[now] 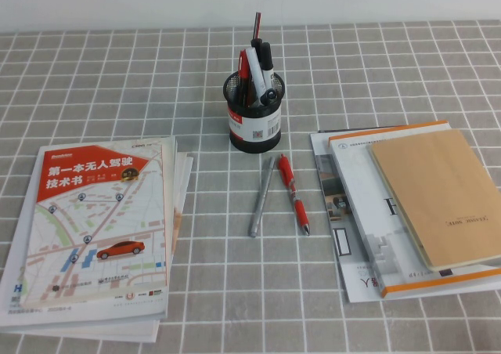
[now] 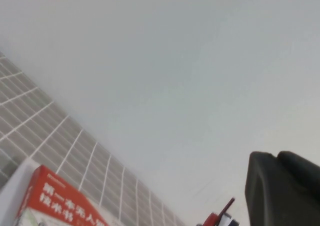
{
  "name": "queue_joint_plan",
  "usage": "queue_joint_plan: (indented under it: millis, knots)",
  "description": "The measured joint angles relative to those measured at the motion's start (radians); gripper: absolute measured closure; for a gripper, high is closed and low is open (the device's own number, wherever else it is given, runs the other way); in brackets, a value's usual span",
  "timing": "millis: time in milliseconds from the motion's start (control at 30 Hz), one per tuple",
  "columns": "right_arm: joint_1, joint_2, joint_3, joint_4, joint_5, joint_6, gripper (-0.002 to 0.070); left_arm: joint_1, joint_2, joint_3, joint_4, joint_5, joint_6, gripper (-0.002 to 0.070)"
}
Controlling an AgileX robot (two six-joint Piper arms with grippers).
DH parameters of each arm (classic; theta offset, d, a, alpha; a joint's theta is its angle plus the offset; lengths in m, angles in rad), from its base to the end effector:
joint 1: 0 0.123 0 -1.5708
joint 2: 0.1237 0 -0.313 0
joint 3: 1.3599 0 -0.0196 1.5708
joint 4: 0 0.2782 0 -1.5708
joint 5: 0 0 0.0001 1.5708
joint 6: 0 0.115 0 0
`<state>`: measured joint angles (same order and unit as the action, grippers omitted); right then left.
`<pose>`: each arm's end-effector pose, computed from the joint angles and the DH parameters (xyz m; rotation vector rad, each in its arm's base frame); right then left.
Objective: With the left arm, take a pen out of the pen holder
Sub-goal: 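Take a marker out of the pen holder and lay it on the table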
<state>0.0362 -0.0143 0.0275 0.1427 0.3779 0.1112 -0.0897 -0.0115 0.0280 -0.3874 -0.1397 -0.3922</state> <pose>0.0743 0.0087 0.1632 0.1585 1.8712 0.2420 0.0779 -0.0010 0.2200 -0.5151 1.3071 -0.6871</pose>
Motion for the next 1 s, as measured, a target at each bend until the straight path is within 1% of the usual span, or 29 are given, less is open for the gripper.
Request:
queue_joint_plan:
  millis: [233,333,400,500,533,600,700,800,867,967,1000]
  knots:
    - [0.000,0.000,0.000,0.000,0.000,0.000,0.0689,0.000,0.000,0.000,0.001,-0.151,-0.020,0.0678]
    - [0.000,0.000,0.000,0.000,0.000,0.000,0.0689,0.000,0.000,0.000,0.002,-0.144,-0.023,0.0678]
    - [0.000,0.000,0.000,0.000,0.000,0.000,0.0689,0.000,0.000,-0.017,0.036,-0.034,-0.017,0.0678]
    - [0.000,0.000,0.000,0.000,0.000,0.000,0.0689,0.000,0.038,-0.129,0.173,0.248,0.033,0.0678]
    - [0.000,0.000,0.000,0.000,0.000,0.000,0.0689,0.000,0.064,-0.169,0.203,0.312,0.054,0.0678]
    - [0.000,0.000,0.000,0.000,0.000,0.000,0.0689,0.000,0.145,-0.270,0.243,0.436,0.134,0.0678]
    - [0.000,0.000,0.000,0.000,0.000,0.000,0.0689,0.000,0.267,-0.411,0.249,0.537,0.271,0.0678]
    - [0.000,0.000,0.000,0.000,0.000,0.000,0.0689,0.000,0.394,-0.511,0.225,0.587,0.371,0.0678]
    - [0.000,0.000,0.000,0.000,0.000,0.000,0.0689,0.000,0.471,-0.562,0.180,0.600,0.429,0.0678]
    - [0.000,0.000,0.000,0.000,0.000,0.000,0.0689,0.000,0.587,-0.619,0.048,0.613,0.577,0.0669]
    - [0.000,0.000,0.000,0.000,0.000,0.000,0.0689,0.000,0.633,-0.637,-0.029,0.615,0.655,0.0652]
